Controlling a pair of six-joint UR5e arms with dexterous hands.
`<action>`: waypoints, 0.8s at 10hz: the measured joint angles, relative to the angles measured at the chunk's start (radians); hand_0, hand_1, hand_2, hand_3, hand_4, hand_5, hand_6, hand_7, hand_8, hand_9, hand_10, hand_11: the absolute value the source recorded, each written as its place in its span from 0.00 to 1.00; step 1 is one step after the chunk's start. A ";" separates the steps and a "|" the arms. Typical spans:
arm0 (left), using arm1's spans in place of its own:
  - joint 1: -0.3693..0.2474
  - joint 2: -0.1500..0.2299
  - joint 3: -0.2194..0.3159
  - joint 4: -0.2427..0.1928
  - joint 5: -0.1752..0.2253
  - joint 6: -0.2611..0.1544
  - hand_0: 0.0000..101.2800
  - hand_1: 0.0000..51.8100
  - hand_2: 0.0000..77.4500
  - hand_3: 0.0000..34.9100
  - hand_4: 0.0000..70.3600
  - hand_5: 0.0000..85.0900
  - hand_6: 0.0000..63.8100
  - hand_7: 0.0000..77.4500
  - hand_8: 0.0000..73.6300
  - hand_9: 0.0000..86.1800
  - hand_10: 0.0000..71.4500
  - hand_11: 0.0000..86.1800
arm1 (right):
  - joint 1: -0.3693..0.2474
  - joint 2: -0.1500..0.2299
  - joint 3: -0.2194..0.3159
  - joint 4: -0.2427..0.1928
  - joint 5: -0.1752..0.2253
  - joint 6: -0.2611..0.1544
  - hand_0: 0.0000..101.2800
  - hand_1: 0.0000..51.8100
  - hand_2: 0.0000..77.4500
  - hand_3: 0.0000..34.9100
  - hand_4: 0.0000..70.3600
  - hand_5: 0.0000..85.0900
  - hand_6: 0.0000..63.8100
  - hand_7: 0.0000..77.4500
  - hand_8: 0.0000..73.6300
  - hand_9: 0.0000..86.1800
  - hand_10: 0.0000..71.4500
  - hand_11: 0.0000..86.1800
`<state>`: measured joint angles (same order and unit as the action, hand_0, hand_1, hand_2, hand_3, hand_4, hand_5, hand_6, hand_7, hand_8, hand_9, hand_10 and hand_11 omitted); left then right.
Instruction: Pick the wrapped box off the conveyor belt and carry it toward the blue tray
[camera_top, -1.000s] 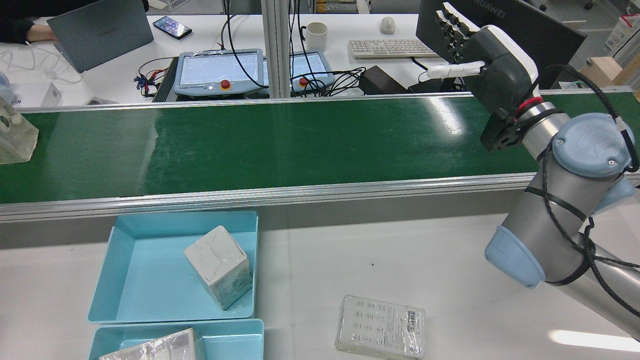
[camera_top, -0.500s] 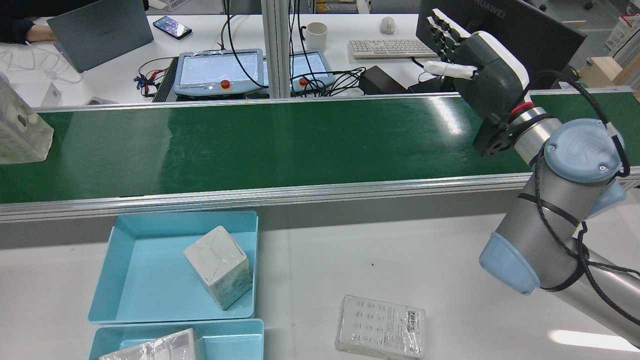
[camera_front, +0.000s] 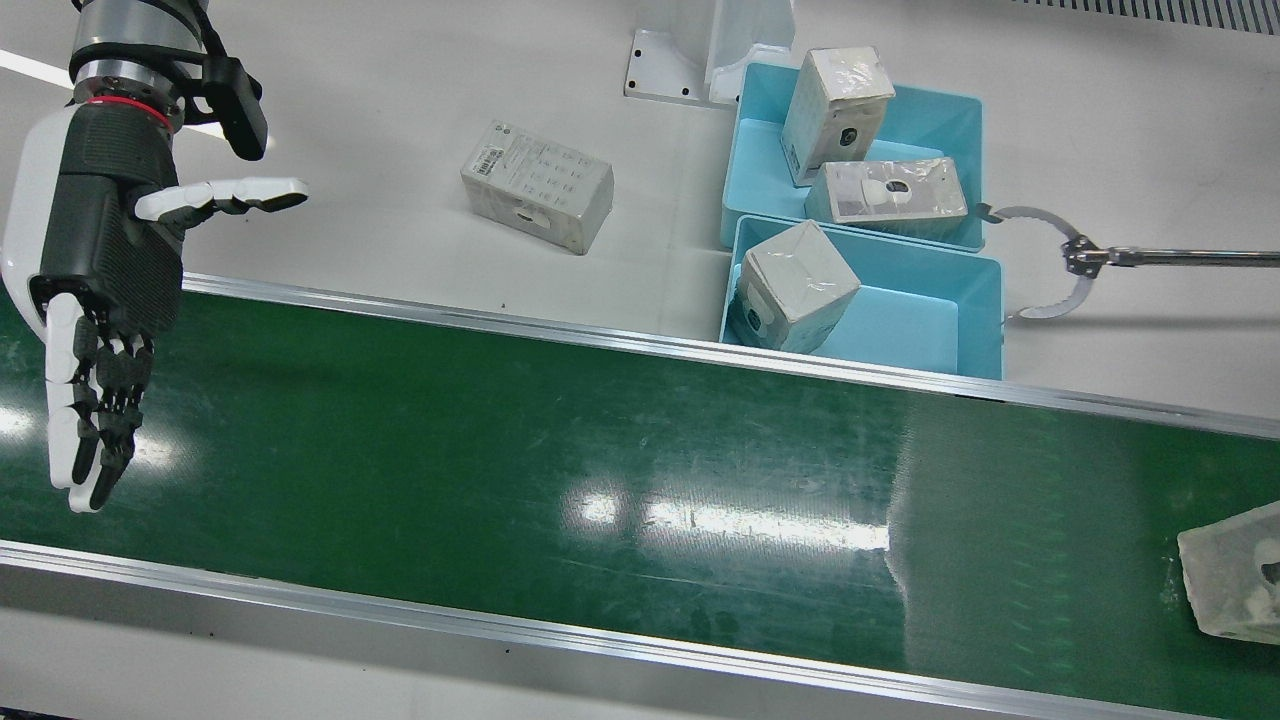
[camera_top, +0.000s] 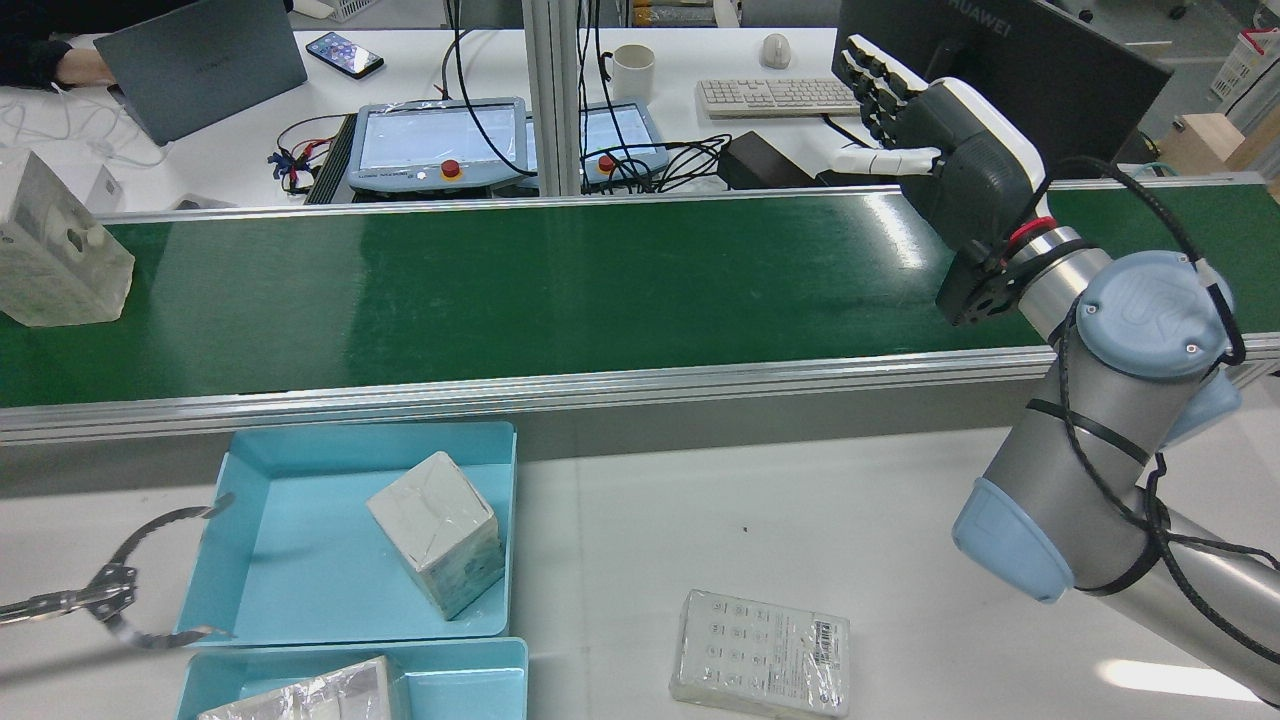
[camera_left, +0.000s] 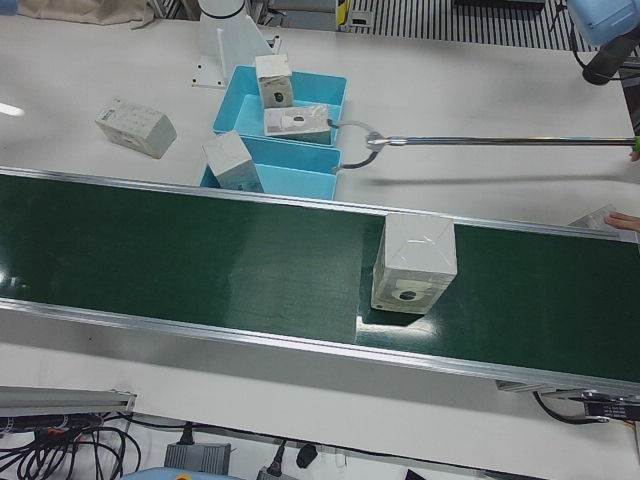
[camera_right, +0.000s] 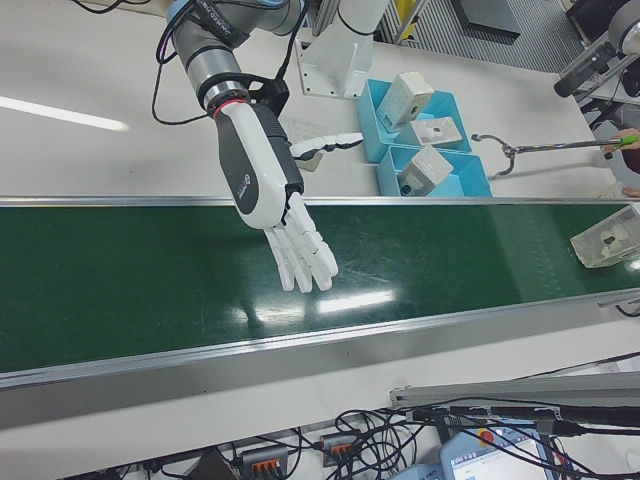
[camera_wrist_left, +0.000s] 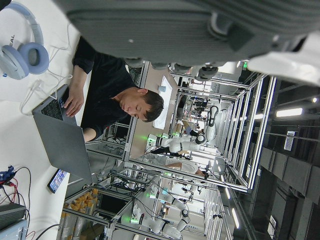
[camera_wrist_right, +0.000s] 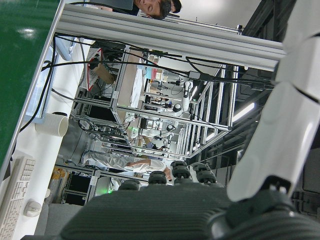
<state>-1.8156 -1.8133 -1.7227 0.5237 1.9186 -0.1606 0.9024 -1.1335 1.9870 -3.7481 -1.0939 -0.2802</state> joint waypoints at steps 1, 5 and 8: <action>0.000 0.000 0.000 0.000 0.000 0.000 0.00 0.00 0.01 0.00 0.00 0.01 0.00 0.00 0.00 0.00 0.00 0.00 | -0.001 0.000 0.000 0.000 0.000 0.000 0.40 0.18 0.13 0.09 0.00 0.06 0.00 0.00 0.02 0.02 0.00 0.01; 0.000 0.000 0.000 0.000 0.000 0.000 0.00 0.00 0.01 0.00 0.00 0.01 0.00 0.01 0.00 0.00 0.00 0.00 | -0.010 -0.001 0.001 0.001 0.000 0.001 0.40 0.18 0.14 0.16 0.00 0.05 0.00 0.00 0.03 0.02 0.00 0.01; 0.000 0.000 0.000 0.000 0.000 0.000 0.00 0.00 0.01 0.00 0.00 0.01 0.00 0.00 0.00 0.00 0.01 0.00 | -0.016 0.000 -0.001 0.001 0.000 0.001 0.41 0.18 0.15 0.17 0.00 0.05 0.00 0.01 0.03 0.02 0.00 0.01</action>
<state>-1.8156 -1.8133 -1.7227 0.5237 1.9186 -0.1606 0.8868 -1.1337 1.9861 -3.7475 -1.0937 -0.2792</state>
